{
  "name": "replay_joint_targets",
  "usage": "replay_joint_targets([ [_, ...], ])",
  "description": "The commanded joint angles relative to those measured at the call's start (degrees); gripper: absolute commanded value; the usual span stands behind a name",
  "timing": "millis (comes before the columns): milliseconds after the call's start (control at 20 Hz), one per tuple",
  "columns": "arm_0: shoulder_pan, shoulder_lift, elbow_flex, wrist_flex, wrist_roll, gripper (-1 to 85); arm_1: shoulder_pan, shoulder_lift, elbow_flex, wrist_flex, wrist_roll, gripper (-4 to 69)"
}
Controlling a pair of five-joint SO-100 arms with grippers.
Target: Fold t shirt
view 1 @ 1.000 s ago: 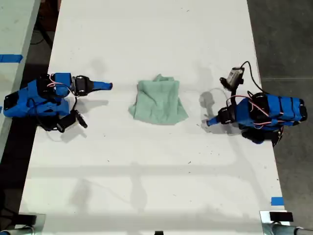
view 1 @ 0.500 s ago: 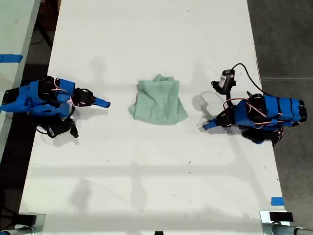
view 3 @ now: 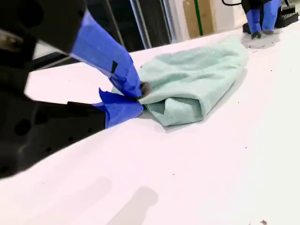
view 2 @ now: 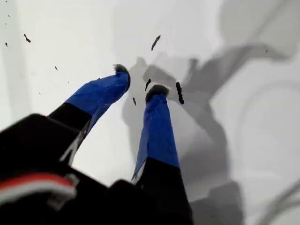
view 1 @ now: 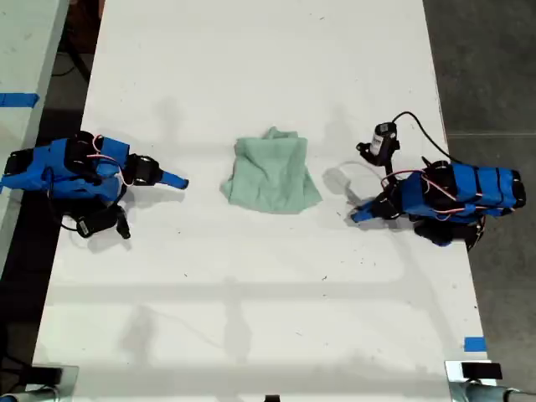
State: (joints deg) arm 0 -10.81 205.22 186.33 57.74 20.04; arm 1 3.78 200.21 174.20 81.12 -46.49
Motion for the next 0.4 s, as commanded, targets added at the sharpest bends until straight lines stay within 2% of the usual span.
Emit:
replay_joint_targets([
  [0, 0.7, 0.09, 2.29, 0.18, -0.7, 1.5, -0.26, 0.53, 2.55, -1.85, -1.14, 9.6],
  [350, 0.7, 0.09, 2.29, 0.18, -0.7, 1.5, -0.26, 0.53, 2.55, -1.85, -1.14, 8.0],
])
